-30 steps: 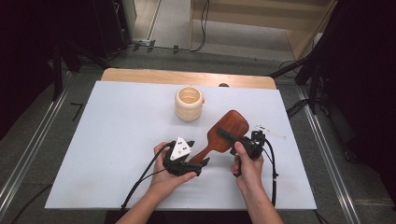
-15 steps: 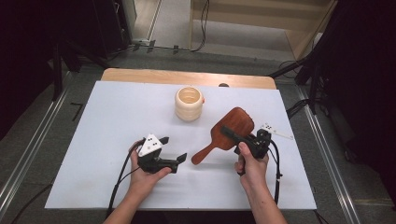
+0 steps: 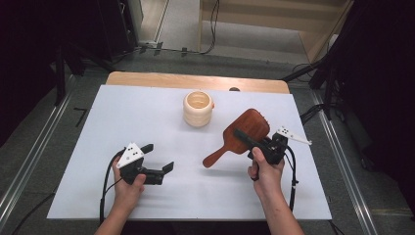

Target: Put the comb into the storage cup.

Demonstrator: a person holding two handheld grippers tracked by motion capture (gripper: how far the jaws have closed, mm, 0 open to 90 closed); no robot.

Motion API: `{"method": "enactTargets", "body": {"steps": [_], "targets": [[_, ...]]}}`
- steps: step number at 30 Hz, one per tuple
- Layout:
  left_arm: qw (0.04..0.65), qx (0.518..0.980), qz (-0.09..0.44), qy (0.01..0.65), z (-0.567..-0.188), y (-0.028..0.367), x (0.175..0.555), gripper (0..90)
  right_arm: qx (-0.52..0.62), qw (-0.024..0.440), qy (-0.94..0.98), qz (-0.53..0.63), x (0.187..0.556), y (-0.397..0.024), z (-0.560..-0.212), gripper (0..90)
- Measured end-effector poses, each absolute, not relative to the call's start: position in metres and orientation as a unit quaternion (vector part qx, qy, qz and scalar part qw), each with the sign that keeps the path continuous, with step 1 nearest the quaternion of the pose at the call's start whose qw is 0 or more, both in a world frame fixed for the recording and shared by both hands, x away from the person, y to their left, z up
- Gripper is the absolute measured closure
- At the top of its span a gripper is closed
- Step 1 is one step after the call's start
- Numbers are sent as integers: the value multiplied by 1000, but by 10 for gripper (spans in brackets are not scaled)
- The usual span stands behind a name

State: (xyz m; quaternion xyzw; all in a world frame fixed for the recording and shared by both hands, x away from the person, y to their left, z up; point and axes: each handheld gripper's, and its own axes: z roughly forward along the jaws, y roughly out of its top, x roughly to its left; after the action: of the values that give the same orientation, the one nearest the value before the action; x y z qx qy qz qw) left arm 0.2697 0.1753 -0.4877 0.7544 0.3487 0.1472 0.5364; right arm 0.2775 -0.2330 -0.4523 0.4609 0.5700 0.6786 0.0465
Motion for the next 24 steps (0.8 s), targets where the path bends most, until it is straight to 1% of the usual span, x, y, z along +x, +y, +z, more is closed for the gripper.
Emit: {"method": "enactTargets", "body": {"steps": [8,19,24], "targets": [[534,743,167,368,-489,201,265,0,457,58,574,677,280,-235,-445,537],[527,736,188,381,-488,228,260,0,448,75,586,671,286,-235,-435,537],[529,723,196,398,-488,246,259,0,450,81,587,668,289,-236,-431,538]]}}
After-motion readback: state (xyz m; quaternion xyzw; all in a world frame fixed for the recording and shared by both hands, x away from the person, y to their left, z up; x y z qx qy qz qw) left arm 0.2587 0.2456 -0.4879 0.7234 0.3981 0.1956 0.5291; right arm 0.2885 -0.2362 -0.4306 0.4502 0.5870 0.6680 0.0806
